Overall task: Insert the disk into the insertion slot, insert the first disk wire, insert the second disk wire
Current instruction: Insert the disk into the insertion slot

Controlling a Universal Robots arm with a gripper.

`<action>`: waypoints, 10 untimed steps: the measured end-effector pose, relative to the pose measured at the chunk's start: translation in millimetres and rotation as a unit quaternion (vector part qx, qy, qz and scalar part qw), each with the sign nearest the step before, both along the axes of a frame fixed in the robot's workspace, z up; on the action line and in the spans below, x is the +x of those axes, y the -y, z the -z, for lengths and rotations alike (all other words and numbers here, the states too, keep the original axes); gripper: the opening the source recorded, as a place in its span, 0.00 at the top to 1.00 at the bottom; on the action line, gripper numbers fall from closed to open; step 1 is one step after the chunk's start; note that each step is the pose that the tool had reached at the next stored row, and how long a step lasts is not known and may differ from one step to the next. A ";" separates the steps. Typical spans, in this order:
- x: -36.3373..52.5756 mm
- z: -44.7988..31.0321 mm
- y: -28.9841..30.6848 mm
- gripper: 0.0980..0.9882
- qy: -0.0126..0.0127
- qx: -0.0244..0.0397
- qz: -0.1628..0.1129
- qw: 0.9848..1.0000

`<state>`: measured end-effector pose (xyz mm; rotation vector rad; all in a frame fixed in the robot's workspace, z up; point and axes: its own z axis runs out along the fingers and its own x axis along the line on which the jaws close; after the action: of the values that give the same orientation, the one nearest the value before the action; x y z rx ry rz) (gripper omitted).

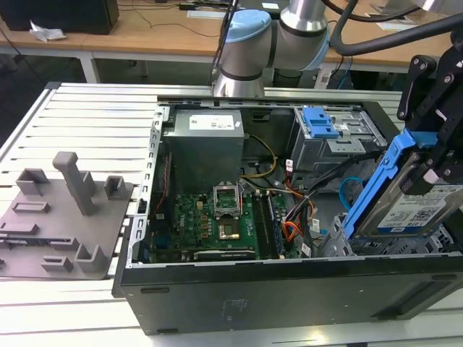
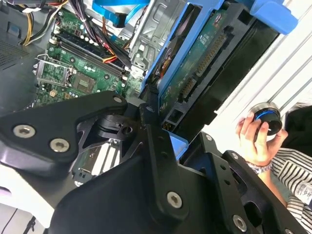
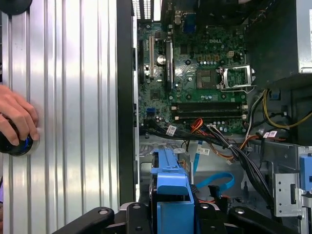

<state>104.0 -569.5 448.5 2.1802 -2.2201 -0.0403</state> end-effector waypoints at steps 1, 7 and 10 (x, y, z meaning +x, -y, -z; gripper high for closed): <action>0.9 -0.1 -0.9 0.70 0.000 0.000 0.000 1.000; 8.5 0.5 -15.9 0.70 0.000 0.000 0.000 1.000; 10.1 2.1 -21.9 0.70 0.000 0.000 0.000 1.000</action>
<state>114.1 -547.5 446.5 2.1806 -2.2194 -0.0400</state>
